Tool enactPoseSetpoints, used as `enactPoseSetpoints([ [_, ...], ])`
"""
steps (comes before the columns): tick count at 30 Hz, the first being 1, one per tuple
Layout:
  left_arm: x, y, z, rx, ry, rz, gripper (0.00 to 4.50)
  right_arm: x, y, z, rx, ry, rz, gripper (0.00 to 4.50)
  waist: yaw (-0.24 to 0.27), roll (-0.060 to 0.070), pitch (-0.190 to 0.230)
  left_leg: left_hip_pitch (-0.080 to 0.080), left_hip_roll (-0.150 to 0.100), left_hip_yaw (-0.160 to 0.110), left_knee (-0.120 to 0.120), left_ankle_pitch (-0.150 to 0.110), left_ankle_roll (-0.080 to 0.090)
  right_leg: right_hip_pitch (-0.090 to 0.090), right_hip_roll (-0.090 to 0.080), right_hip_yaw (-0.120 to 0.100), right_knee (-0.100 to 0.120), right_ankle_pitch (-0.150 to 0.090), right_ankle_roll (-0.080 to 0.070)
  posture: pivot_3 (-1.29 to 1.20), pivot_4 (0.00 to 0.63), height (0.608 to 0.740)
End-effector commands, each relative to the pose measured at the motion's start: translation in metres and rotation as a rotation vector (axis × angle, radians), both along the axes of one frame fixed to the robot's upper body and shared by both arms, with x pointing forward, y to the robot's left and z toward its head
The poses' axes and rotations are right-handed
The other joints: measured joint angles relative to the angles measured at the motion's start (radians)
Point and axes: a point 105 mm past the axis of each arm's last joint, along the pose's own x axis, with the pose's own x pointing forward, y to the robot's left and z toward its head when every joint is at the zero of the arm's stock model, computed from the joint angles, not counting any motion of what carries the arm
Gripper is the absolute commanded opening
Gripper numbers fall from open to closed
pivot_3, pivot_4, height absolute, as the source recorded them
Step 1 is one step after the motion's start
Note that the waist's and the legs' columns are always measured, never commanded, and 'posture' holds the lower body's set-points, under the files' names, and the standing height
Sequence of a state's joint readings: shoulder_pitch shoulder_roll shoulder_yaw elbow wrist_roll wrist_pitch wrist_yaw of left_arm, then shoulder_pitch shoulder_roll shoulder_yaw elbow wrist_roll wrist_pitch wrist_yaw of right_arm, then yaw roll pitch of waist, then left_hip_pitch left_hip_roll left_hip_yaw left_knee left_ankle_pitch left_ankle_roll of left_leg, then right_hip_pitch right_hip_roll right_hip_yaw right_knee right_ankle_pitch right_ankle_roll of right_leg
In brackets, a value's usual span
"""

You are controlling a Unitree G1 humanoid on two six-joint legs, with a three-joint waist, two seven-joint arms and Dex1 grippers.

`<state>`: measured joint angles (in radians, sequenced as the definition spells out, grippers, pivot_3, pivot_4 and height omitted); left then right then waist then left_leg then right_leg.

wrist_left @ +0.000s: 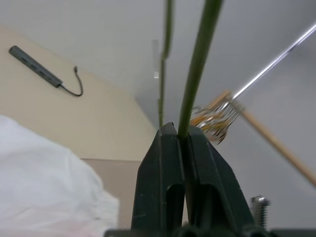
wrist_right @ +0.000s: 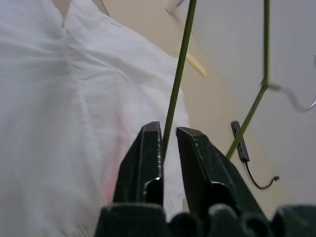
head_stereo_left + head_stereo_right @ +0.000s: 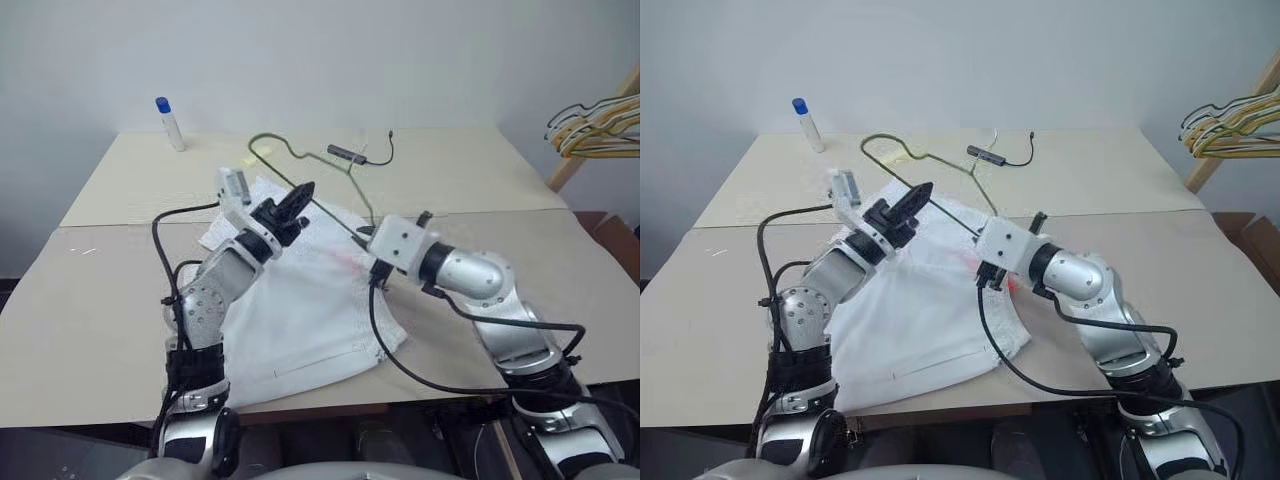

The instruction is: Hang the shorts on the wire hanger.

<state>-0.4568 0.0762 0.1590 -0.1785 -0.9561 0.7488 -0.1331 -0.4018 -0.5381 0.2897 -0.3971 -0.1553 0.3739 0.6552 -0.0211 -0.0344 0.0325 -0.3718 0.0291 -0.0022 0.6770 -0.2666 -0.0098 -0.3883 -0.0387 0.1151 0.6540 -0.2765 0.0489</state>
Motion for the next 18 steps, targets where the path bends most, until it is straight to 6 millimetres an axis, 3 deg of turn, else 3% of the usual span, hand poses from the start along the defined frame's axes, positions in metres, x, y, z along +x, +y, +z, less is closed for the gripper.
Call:
enactPoseSetpoints([
  [1,-0.009,-0.003,0.027,0.016,-0.181,-0.068,0.00,-0.009,0.005,0.019,0.034,-0.080,0.050,2.15,0.000,0.000,0.000,0.000,0.000,0.000,0.000,0.000,0.000,0.000,0.000,0.000,0.000,0.000,0.000,-0.02,0.000,0.740],
  [7,-0.014,0.019,0.047,0.062,-0.334,-0.148,0.00,-0.032,-0.012,0.040,0.151,0.076,0.177,4.29,-0.004,0.000,0.000,0.000,0.000,0.000,0.000,0.000,0.000,0.000,0.000,0.000,0.000,0.000,0.000,-0.02,0.000,0.740],
  [10,-0.024,0.036,0.063,0.053,-0.418,-0.271,0.00,-0.040,-0.032,0.043,0.217,0.279,0.226,4.29,-0.008,0.000,0.001,0.000,0.001,0.000,0.000,0.000,0.000,0.001,0.000,-0.002,-0.002,0.000,0.000,-0.02,0.000,0.740],
  [14,-0.067,0.061,0.086,0.020,-0.600,-0.598,0.00,-0.057,-0.055,0.033,0.307,0.733,0.317,4.29,-0.026,0.000,0.002,0.000,0.001,-0.001,-0.001,0.000,0.000,0.001,0.000,-0.003,-0.004,0.000,0.000,-0.02,0.000,0.740],
  [18,-0.071,0.072,0.092,0.035,-0.625,-0.693,0.00,-0.057,-0.062,0.031,0.386,0.942,0.354,4.29,-0.034,0.000,0.002,0.000,0.002,0.000,-0.001,0.000,0.001,0.002,0.000,-0.003,-0.005,0.000,0.000,-0.02,0.000,0.740],
])
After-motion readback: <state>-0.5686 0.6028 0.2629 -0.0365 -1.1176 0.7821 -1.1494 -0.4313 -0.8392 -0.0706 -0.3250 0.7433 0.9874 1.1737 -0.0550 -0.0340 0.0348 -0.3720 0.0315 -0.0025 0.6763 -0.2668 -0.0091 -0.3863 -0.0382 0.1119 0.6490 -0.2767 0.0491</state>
